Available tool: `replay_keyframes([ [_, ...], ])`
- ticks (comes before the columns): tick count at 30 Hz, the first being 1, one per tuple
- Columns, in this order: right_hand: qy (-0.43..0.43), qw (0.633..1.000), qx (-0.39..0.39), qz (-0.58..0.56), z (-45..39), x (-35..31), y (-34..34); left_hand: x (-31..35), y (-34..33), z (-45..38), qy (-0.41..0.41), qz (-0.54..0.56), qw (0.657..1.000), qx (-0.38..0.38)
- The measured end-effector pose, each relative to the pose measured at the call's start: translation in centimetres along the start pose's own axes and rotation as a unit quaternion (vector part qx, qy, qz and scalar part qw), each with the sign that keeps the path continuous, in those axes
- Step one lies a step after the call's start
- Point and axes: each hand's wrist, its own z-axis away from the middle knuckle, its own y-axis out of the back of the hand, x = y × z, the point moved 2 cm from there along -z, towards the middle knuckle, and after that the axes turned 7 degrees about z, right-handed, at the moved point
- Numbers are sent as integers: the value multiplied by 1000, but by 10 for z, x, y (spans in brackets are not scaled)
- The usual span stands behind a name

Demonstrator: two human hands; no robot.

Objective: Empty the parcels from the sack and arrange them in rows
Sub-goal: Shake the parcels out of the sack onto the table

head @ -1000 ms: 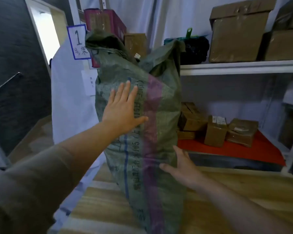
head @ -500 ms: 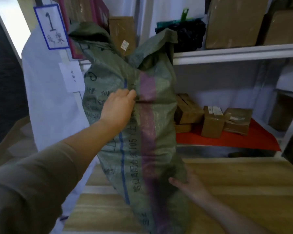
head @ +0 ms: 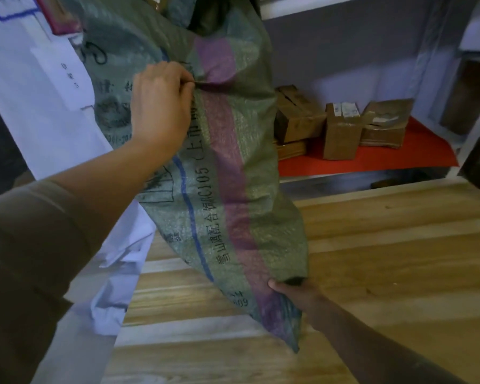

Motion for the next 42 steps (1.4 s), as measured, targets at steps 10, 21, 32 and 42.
replay_keyframes([
  [10, -62, 988, 121, -75, -36, 43, 28, 47, -5, -10, 40, 113, 992, 38],
  [21, 40, 936, 346, -46, 45, 6, 203, 152, 5, -25, 63, 152, 985, 57],
  [32, 217, 797, 545, 146, 166, -108, 404, 219, 2, 13, 279, 185, 938, 88],
  [42, 357, 730, 564, 145, 219, -189, 414, 230, -9, 33, 377, 227, 889, 128],
])
